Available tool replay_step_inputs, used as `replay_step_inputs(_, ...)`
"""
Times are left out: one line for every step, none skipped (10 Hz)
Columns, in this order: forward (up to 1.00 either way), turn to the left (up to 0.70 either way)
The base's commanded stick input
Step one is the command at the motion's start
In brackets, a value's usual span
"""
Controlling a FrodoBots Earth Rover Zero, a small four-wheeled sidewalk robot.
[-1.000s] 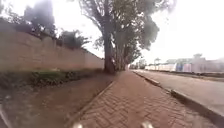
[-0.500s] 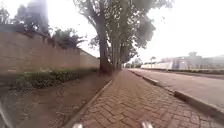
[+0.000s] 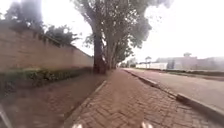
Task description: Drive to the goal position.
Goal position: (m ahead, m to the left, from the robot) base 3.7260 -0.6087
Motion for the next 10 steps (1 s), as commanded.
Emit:
replay_step_inputs(0.70, -0.29)
replay_step_inputs(0.70, -0.32)
replay_step_inputs(0.70, -0.34)
replay_step_inputs(0.70, -0.35)
replay_step_inputs(0.70, -0.35)
replay_step_inputs(0.70, -0.35)
replay_step_inputs(0.70, -0.35)
replay_step_inputs(0.70, -0.35)
replay_step_inputs(0.70, -0.35)
replay_step_inputs(0.70, -0.35)
